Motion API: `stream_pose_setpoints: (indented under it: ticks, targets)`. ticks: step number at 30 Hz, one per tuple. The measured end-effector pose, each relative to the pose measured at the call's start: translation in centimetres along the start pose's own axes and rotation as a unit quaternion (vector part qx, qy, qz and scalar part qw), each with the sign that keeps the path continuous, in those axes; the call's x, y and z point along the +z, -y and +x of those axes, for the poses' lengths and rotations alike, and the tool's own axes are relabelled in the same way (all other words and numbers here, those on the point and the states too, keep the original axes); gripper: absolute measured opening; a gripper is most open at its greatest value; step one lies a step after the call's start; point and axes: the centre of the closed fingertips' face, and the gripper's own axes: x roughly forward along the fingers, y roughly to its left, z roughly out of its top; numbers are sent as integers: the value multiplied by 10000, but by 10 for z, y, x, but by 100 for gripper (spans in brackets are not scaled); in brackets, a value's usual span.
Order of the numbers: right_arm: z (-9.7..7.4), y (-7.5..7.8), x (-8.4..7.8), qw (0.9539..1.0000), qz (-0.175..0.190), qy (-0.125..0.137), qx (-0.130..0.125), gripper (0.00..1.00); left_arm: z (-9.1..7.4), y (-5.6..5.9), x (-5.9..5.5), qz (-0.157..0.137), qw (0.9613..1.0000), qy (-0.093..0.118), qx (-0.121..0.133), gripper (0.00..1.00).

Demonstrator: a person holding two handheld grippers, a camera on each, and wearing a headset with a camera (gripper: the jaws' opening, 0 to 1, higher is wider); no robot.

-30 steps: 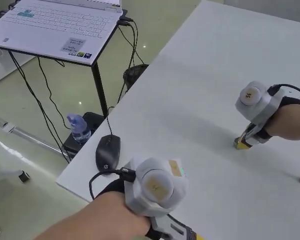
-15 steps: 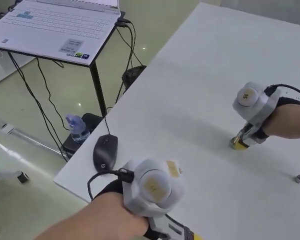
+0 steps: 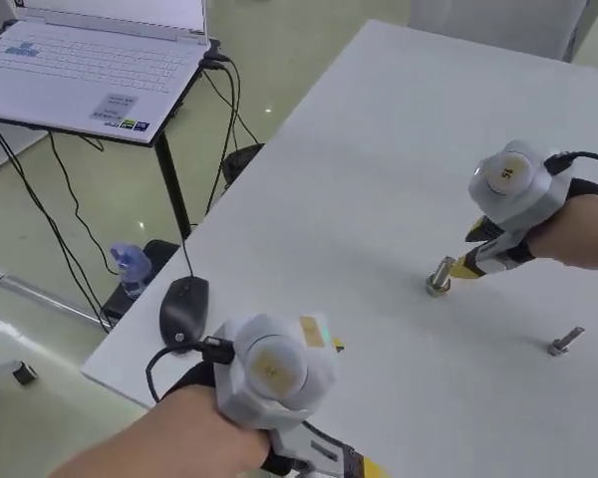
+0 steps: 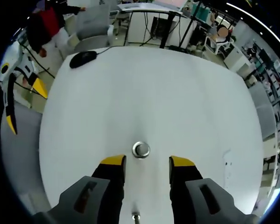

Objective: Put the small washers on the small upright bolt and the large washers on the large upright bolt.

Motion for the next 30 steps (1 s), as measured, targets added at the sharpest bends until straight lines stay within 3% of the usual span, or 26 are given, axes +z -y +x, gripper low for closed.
stream_pose_setpoints:
  ticks: [3,8,13,18,20,23,25,30]
  targets:
    - [-18,-2,-1,9992,227,325,-92,39,0,1,0,-69,10000,8,37,84]
    - [-48,-8,-13,9968,398,640,-271,40,-4,1,6,-148,9997,139,154,85]
    - [-81,-14,-19,9904,631,1130,-479,40,-6,-3,7,-195,9994,147,248,85]
    - [-108,-18,-32,9818,939,1484,-718,41,-8,-7,11,-273,9990,193,307,85]
    - [-121,-20,-40,9749,1107,1734,-851,42,-9,-6,13,-276,9989,207,318,85]
    - [-131,-27,-55,9714,1256,1816,-874,45,-10,-5,16,-277,9989,209,320,85]
    - [-140,-30,-61,9657,1333,1985,-1011,46,-12,-5,20,-325,9986,251,347,85]
    - [-157,-49,-70,9510,1613,2477,-905,48,-15,-3,27,-315,9984,273,389,86]
